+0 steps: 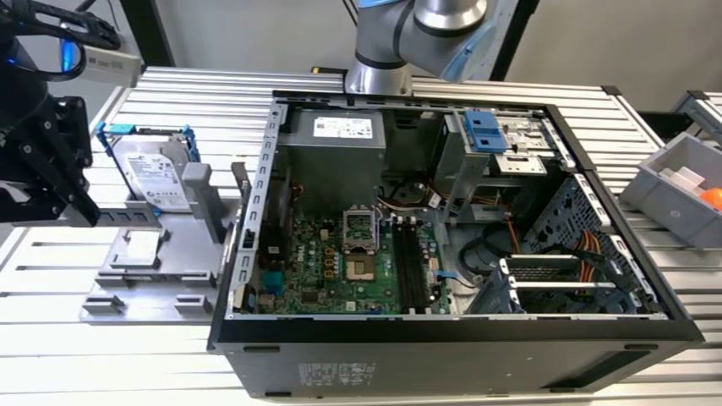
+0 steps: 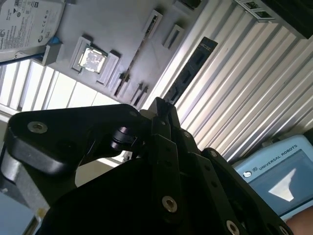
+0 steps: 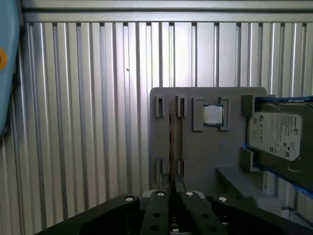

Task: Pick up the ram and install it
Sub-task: 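Pick up the ram and move it above insertion slot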

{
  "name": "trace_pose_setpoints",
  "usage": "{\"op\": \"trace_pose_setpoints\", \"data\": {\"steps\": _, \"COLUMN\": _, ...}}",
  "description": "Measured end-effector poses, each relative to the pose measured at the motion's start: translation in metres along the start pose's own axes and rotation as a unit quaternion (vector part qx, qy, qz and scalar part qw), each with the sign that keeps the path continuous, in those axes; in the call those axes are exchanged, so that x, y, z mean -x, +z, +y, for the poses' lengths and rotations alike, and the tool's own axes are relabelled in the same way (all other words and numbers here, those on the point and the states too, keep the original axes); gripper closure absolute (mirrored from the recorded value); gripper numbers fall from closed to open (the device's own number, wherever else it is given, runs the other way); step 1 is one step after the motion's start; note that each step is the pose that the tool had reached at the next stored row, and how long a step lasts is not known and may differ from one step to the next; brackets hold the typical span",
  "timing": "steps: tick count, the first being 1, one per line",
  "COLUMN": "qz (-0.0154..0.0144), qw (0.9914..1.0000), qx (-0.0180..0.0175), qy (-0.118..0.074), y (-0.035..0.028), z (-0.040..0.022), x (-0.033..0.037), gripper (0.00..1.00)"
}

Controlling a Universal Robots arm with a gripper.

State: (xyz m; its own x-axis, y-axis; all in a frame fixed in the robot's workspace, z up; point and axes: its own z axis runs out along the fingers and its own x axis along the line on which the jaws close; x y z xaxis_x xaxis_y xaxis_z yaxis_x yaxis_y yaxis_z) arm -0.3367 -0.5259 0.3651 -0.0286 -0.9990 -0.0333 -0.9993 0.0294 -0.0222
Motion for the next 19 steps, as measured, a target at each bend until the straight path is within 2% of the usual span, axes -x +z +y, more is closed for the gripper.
{"op": "trace_pose_setpoints", "data": {"steps": 12, "qz": 0.0, "qw": 1.0, "qx": -0.0001, "qy": 0.0, "y": -0.0165, "z": -0.0003, "x": 0.0005, "gripper": 1.0}}
{"op": "trace_pose_setpoints", "data": {"steps": 16, "qz": -0.0001, "qw": 1.0, "qx": -0.0001, "qy": 0.0, "y": -0.0193, "z": -0.0004, "x": 0.0007, "gripper": 1.0}}
{"op": "trace_pose_setpoints", "data": {"steps": 19, "qz": 0.0, "qw": 1.0, "qx": 0.0001, "qy": 0.0, "y": -0.0193, "z": -0.0038, "x": 0.0008, "gripper": 1.0}}
